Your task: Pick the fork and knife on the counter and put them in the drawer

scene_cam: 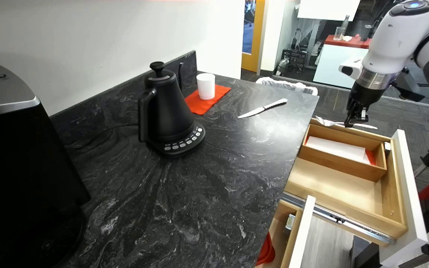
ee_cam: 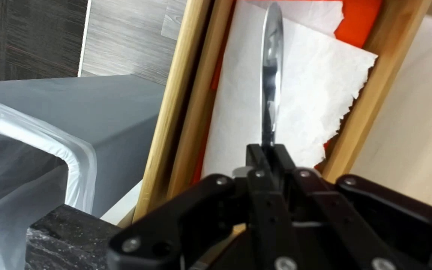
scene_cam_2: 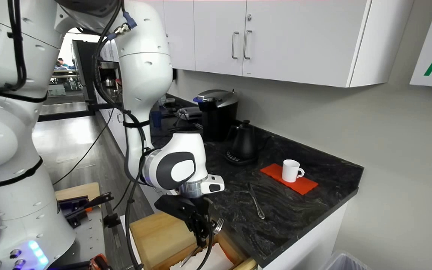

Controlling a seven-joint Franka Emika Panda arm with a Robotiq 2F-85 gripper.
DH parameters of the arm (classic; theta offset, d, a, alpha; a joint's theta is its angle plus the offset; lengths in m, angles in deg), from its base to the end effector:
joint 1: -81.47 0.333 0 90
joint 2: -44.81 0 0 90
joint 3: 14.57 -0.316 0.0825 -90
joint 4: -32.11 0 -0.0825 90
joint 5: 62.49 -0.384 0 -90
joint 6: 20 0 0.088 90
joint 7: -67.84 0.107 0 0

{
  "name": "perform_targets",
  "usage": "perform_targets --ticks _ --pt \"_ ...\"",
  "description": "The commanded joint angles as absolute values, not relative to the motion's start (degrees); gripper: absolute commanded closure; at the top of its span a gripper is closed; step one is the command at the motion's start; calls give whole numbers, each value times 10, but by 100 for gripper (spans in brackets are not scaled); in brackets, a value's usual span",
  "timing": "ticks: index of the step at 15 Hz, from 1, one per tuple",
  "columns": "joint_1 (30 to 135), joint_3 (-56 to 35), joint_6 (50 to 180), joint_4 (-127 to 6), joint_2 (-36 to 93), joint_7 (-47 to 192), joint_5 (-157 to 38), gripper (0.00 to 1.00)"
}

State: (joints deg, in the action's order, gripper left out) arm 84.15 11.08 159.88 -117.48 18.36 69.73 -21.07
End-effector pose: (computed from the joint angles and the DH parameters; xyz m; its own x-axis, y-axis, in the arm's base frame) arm 0.3849 -0.1285 0.1084 0.9431 0.3298 -0.0423 0.3309 -0.9184 0.2168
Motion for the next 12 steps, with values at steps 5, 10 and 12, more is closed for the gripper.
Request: perform_targets --ticks 5,10,12 --pt "920 179 1657 -1178 117 749 -218 95" --pt "928 179 1667 -1180 97 759 -224 54" --pt "924 173 1664 -1178 95 760 -224 41"
